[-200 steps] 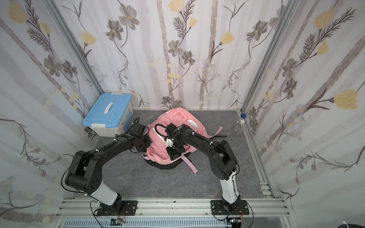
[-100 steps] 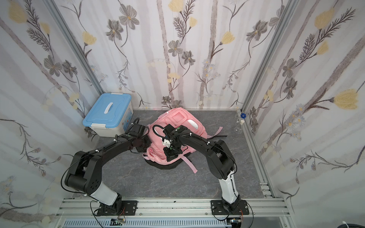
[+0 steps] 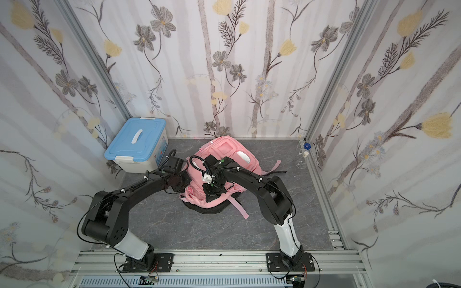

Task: Zip up the backpack
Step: Zip the zipper on the backpack.

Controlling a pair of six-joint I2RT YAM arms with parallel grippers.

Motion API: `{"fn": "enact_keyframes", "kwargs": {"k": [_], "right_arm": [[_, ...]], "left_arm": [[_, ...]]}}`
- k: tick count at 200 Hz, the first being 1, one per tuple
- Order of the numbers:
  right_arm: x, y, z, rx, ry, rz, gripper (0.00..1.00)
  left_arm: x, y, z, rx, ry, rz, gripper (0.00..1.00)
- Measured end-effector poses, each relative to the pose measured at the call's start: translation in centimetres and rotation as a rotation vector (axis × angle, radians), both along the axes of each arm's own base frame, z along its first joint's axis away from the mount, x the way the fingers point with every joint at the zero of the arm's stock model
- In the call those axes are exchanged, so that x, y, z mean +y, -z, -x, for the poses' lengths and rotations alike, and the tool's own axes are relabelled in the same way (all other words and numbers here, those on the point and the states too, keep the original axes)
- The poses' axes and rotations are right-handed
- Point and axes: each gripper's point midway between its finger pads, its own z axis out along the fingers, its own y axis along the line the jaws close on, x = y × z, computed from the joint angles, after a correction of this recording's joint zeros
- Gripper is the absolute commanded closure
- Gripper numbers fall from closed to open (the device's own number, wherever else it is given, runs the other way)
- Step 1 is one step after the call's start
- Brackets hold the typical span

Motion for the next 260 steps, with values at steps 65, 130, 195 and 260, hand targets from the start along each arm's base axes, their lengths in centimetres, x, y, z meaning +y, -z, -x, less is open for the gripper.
{"fn": "enact_keyframes", "kwargs": {"k": [65,130,195,260], "right_arm": [[1.8,0.2,1.2,0.036,-0.044,-0.032,0.86],[-1.2,-3.1,0.1,-0.043,-0.025,-0.083,0.30],[-12.8,-0.8,-2.1,-0.043,0.287,0.062,1.00],[-16.9,3.1,-4.0,-0.023,0.439,0.162,1.00]], "left_arm": [[0.1,0.1,0.0,-0.002,-0.003,-0.005,1.00],[-0.3,0.2,0.2,0.003,0.003,0.014,1.00],[-0.1,0.0,1.0,-0.012,-0.021,0.030,1.00],[-0.1,-0.1,1.1,-0.016,-0.024,0.024,1.00]]}}
